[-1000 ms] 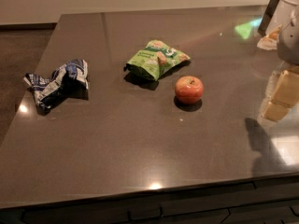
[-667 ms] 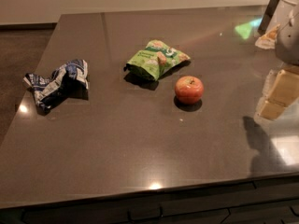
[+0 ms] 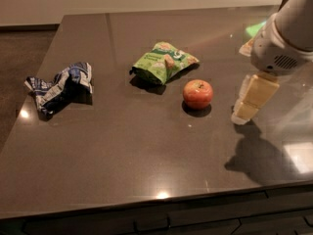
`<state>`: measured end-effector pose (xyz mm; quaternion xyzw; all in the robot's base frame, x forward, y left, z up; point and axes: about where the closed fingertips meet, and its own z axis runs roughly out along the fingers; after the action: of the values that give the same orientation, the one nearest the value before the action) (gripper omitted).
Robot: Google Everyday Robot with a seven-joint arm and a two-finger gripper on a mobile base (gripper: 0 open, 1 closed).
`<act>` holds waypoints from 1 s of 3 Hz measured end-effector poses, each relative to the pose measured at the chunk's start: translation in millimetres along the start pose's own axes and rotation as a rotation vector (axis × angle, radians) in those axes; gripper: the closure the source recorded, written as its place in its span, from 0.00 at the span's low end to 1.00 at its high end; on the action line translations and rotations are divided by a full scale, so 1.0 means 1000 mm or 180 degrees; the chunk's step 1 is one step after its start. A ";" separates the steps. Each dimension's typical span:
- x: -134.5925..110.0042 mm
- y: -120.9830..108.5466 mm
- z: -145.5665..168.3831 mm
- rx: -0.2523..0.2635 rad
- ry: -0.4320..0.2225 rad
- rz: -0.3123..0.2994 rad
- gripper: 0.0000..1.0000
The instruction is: Pick apple
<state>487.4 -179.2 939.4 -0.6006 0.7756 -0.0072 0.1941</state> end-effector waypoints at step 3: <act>-0.034 -0.026 0.084 -0.0198 -0.0252 0.0258 0.00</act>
Offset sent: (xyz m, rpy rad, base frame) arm 0.0688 0.0452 -0.0745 0.1223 0.0706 -0.0475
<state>544.9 -136.2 877.6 -0.5743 0.7908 0.0485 0.2061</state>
